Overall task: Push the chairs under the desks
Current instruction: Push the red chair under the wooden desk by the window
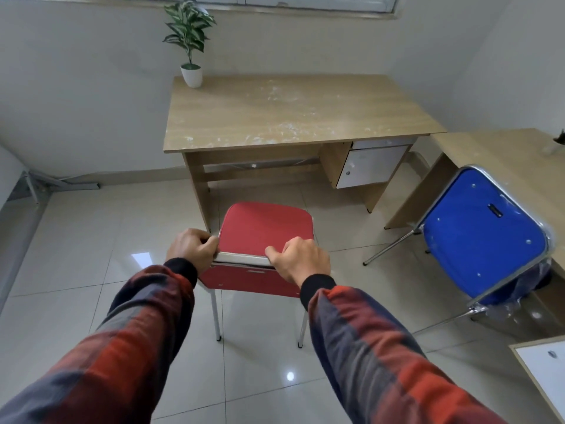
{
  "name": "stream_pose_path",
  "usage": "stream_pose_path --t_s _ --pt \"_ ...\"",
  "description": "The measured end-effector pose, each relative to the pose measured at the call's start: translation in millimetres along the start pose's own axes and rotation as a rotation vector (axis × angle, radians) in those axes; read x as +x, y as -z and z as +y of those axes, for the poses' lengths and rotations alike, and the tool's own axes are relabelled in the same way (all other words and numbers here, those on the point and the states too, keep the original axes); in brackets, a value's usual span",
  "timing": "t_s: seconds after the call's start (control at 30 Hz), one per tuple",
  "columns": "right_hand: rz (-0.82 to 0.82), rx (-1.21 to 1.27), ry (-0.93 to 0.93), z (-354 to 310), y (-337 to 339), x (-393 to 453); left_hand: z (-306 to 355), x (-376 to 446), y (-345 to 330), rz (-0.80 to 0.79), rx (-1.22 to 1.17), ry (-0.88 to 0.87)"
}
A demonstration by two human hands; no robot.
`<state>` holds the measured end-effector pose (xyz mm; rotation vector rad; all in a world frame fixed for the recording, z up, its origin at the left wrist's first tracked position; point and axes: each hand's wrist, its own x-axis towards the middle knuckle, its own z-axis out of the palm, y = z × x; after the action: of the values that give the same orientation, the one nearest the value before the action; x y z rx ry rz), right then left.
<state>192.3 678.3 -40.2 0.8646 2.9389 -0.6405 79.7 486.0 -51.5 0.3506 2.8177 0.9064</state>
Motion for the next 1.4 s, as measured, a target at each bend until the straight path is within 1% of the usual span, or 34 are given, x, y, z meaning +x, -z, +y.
stream_pose_path --t_s 0.23,0.4,0.57,0.7,0.8,0.87,1.0,1.1,1.17,1.3,1.4 --pt "0.028 0.002 0.015 -3.3 -7.0 20.7 -3.2 21.0 0.3 -0.016 -0.028 -0.037" --pt "0.056 -0.006 -0.058 -18.3 -12.2 25.9 -14.2 37.0 7.0 -0.039 -0.037 -0.079" --pt "0.062 -0.054 -0.148 -34.5 -15.0 23.8 -23.7 49.2 11.8 -0.117 -0.018 -0.139" --pt "0.011 -0.049 -0.19 -42.6 -9.0 21.3 -21.0 52.8 18.1 -0.207 0.016 -0.176" --pt "-0.01 -0.053 -0.165 -43.8 -8.9 15.6 -21.1 52.8 21.6 -0.285 0.032 -0.2" --pt "0.011 -0.092 -0.113 -43.6 -10.2 11.0 -22.2 53.6 24.7 -0.337 0.044 -0.211" --pt "0.007 -0.1 -0.042 -38.7 -6.9 12.5 -24.6 55.7 23.7 -0.328 0.039 -0.231" --pt "-0.006 -0.107 -0.065 -41.2 -7.3 18.0 -26.3 60.4 22.5 -0.37 0.019 -0.231" --pt "0.014 -0.116 -0.091 -47.2 -10.6 21.8 -27.9 66.9 23.7 -0.386 -0.001 -0.227" --pt "0.058 -0.104 -0.136 -64.1 -16.4 27.9 -36.5 82.1 31.0 -0.373 -0.001 -0.221" --pt "0.059 -0.084 -0.133 -67.1 -18.7 32.4 -40.0 90.7 32.2 -0.369 -0.007 -0.199"
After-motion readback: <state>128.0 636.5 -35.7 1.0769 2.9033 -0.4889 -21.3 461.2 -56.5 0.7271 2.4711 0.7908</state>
